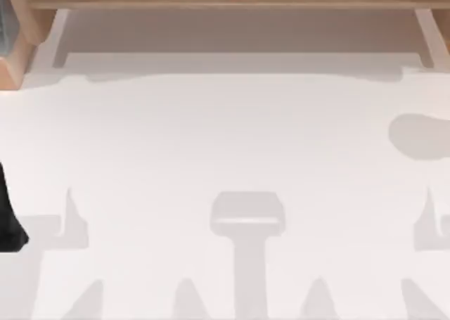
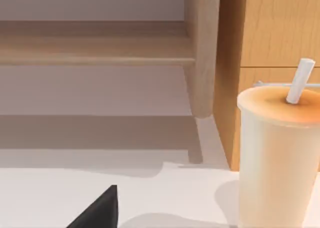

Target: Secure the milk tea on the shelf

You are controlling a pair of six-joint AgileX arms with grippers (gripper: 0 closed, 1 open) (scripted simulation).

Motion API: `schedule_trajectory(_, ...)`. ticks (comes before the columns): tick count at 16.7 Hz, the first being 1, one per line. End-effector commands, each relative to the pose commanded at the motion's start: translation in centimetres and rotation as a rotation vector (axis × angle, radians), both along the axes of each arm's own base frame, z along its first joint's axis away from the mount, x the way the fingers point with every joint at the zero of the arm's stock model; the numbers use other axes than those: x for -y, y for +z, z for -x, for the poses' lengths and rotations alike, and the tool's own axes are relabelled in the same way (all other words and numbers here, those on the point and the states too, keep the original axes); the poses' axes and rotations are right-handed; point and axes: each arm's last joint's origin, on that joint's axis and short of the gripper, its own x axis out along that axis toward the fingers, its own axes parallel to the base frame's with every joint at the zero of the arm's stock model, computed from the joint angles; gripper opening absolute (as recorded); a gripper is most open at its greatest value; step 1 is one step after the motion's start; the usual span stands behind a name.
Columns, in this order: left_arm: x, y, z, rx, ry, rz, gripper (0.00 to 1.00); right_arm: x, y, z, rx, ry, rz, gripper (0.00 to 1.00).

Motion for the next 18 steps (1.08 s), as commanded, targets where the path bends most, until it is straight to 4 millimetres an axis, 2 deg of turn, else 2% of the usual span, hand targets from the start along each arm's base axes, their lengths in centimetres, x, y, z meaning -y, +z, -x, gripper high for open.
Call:
schedule_trajectory(4,0.0,0.0,0.0,0.0,0.0,0.0,1.0,0.0,0.3,-0.2,0.007,0.004,0.001,1.0)
schedule_trajectory(8,0.0,0.0,0.0,0.0,0.0,0.0,1.0,0.3,1.7,-1.3,0.035,0.017,0.01,1.0)
schedule_trajectory(13,0.0,0.0,0.0,0.0,0.0,0.0,1.0,1.4,2.3,-5.0,0.022,0.02,0.026,1.0)
schedule_trajectory(15,0.0,0.0,0.0,0.0,0.0,0.0,1.0,2.2,1.6,-6.9,-0.007,0.016,0.026,1.0)
schedule_trajectory(18,0.0,0.0,0.0,0.0,0.0,0.0,1.0,3.6,-0.5,-9.5,-0.058,0.008,0.02,1.0)
